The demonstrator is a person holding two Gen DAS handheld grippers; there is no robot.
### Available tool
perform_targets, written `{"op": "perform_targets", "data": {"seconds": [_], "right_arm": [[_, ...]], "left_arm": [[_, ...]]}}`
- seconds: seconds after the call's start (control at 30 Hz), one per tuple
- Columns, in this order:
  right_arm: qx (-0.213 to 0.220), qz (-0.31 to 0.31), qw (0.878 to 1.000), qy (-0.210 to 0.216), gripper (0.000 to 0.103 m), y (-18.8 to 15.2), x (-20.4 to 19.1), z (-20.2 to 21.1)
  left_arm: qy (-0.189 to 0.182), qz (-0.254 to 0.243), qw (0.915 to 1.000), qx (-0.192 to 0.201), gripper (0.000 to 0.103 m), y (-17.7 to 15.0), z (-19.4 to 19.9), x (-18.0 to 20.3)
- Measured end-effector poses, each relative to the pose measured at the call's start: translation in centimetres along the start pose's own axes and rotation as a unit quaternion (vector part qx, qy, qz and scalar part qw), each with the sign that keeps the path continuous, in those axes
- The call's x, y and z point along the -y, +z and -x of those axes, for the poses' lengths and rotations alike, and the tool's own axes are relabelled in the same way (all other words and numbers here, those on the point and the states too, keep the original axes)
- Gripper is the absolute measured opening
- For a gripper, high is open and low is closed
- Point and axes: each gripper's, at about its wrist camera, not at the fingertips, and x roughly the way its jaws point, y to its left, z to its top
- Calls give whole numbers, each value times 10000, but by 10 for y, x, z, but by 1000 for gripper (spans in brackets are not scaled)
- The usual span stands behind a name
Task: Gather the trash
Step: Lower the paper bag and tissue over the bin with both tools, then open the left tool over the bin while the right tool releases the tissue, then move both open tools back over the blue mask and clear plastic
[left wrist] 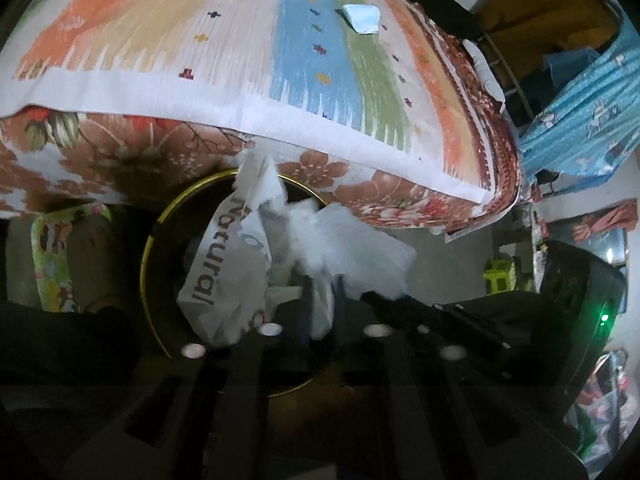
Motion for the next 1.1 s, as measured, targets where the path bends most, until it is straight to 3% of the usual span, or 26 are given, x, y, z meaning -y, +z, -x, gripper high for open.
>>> {"op": "perform_targets", "data": {"seconds": [0.03, 0.33, 0.5, 0.67, 0.77, 0.93, 1.1], "right_arm": [[19, -25, 10000, 5, 29, 0, 1, 1], [153, -96, 9998, 108, 43, 7, 3, 5], [403, 211, 9989, -95, 51, 17, -6, 13], [567, 215, 9978, -251, 52, 37, -3, 19], [582, 96, 9974, -409, 54, 54, 6, 18], [793, 142, 9948, -625, 68, 87, 10, 25], [1003, 18, 9928, -648, 81, 121, 20, 32]], "left_arm": [[20, 13, 10000, 50, 39, 1, 2, -2], [501, -168, 9973, 518, 41, 9, 21, 0], [831, -321, 9933, 732, 51, 24, 31, 5], [1058, -431, 9881, 1029, 64, 48, 50, 11], [1368, -814, 9783, 1323, 73, 59, 61, 26], [1693, -1228, 9636, 1665, 81, 82, 72, 44], [1758, -1265, 9601, 1768, 91, 113, 75, 46]]}}
